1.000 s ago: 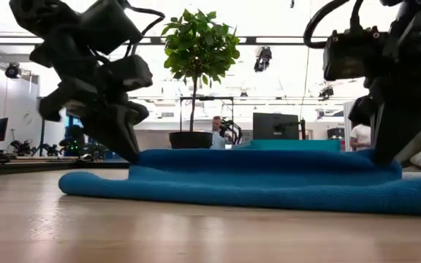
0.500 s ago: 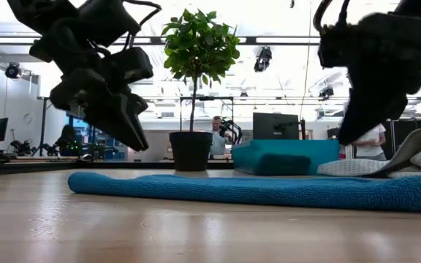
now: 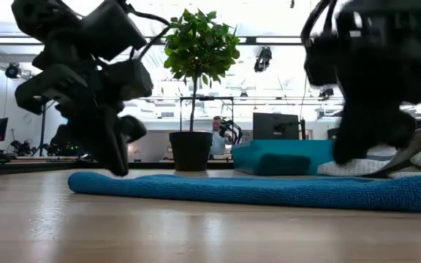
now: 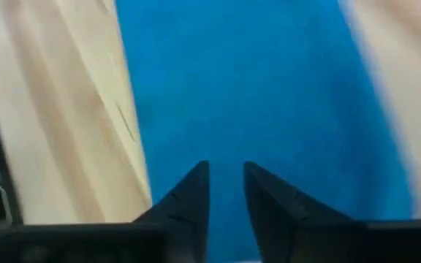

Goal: Fold microfiber towels
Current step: Fold the blue microfiber towel

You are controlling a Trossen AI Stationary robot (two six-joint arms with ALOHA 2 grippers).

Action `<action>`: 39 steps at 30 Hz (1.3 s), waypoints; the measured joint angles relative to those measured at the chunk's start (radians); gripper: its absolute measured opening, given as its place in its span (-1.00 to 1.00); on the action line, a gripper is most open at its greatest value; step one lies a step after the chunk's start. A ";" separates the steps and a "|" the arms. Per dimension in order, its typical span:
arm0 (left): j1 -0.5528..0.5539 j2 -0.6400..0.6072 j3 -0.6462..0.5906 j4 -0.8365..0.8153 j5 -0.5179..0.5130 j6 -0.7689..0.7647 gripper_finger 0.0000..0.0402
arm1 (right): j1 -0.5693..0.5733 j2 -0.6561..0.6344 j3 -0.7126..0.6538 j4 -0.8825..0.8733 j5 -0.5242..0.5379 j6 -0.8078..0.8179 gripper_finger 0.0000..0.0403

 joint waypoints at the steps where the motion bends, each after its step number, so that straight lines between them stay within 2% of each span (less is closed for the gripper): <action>1: -0.007 0.015 0.004 0.001 0.002 -0.028 -0.93 | 0.001 0.026 0.005 0.001 -0.026 0.007 -0.67; 5: -0.054 0.078 0.025 0.014 0.001 -0.136 -0.93 | -0.008 0.111 0.025 -0.016 -0.076 0.012 -0.91; 9: -0.144 0.124 0.039 0.045 0.001 -0.240 -0.96 | -0.032 0.143 0.044 -0.073 -0.078 -0.005 -0.94; 15: -0.316 0.205 0.075 0.185 -0.066 -0.544 -0.99 | -0.105 0.135 0.043 -0.123 -0.072 -0.188 -0.95; 20: -0.435 0.346 0.215 0.299 -0.142 -0.678 -1.00 | -0.196 0.133 0.040 -0.120 -0.065 -0.403 -0.95; 23: -0.462 0.416 0.342 0.235 -0.158 -0.685 -1.00 | -0.244 0.113 0.037 -0.120 -0.070 -0.503 -0.95; 25: -0.464 0.411 0.399 0.107 -0.167 -0.685 -1.00 | -0.253 0.078 0.033 -0.136 -0.063 -0.549 -0.95; 29: -0.467 0.362 0.454 -0.055 -0.213 -0.645 -1.00 | -0.231 -0.040 0.027 -0.178 0.035 -0.571 -0.95; 36: -0.384 0.255 0.462 -0.030 -0.303 -0.479 -1.00 | -0.074 -0.213 0.010 -0.264 0.104 -0.389 -0.95; 39: -0.296 0.249 0.461 -0.026 -0.274 -0.392 -1.00 | 0.040 -0.247 0.004 -0.258 0.180 -0.267 -0.95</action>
